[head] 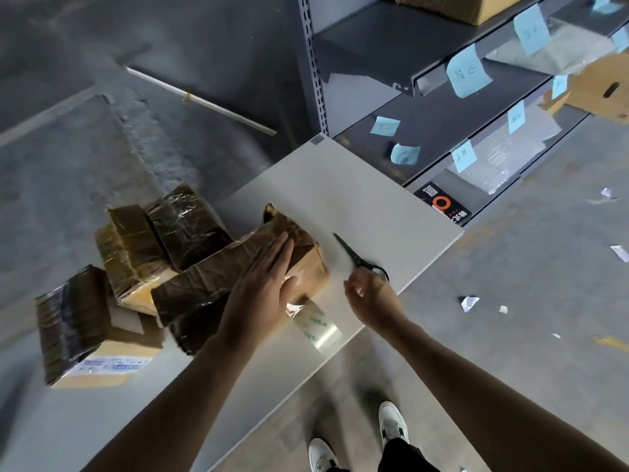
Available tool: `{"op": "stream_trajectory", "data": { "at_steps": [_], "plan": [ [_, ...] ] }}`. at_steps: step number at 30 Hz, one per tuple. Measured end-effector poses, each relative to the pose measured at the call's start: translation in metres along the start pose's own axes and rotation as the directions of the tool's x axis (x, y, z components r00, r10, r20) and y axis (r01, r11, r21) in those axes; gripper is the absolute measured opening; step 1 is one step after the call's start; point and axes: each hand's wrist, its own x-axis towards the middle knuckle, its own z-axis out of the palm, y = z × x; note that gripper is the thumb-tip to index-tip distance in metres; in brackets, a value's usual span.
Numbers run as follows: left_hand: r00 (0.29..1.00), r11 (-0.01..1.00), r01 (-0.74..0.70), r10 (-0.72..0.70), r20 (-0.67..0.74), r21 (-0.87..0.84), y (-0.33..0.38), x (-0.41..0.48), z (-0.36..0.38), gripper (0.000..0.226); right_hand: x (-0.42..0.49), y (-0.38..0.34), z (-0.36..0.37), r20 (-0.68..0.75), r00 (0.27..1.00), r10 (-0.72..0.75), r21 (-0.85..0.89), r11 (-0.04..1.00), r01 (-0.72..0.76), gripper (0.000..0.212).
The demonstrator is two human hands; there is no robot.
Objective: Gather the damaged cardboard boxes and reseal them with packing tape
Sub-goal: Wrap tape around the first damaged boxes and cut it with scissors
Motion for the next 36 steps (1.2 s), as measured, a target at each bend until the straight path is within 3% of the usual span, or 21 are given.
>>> {"op": "stream_trajectory", "data": {
  "at_steps": [2, 6, 10, 16, 22, 26, 32, 36],
  "plan": [
    [0.997, 0.998, -0.014, 0.009, -0.074, -0.061, 0.007, -0.004, -0.007, 0.045, 0.012, 0.009, -0.006, -0.079, 0.995, -0.067, -0.142, 0.988, 0.055, 0.004],
    [0.991, 0.988, -0.018, -0.002, -0.132, -0.152, 0.013, -0.01, -0.01, 0.022, 0.031, 0.013, -0.012, 0.077, 0.996, 0.038, -0.381, 0.925, -0.006, 0.026],
    [0.983, 0.984, 0.028, -0.059, -0.173, -0.176, 0.011, -0.013, -0.008, 0.01, 0.039, 0.011, -0.009, 0.165, 0.984, 0.069, -0.505, 0.863, 0.024, 0.034],
    [0.986, 0.985, 0.06, -0.083, -0.142, -0.161, 0.007, -0.015, -0.003, 0.01, 0.052, 0.008, -0.008, 0.21, 0.972, 0.109, -0.597, 0.801, 0.039, 0.035],
    [0.984, 0.985, 0.101, -0.119, -0.131, -0.138, 0.003, -0.016, 0.002, 0.015, 0.06, 0.001, -0.027, 0.304, 0.94, 0.158, -0.576, 0.816, 0.05, 0.024],
    [0.983, 0.985, 0.103, -0.123, -0.138, -0.14, 0.006, -0.016, -0.002, 0.016, 0.06, -0.002, -0.039, 0.363, 0.909, 0.208, -0.474, 0.881, -0.012, 0.01],
    [0.974, 0.979, 0.066, -0.105, -0.201, -0.191, 0.019, -0.027, -0.006, 0.014, 0.046, 0.003, -0.055, 0.388, 0.912, 0.134, -0.187, 0.98, -0.065, 0.016],
    [0.944, 0.947, 0.102, -0.188, -0.269, -0.306, 0.034, -0.05, 0.002, 0.006, 0.035, 0.006, -0.08, 0.463, 0.881, 0.094, -0.143, 0.989, -0.031, 0.018]
  ]
}}
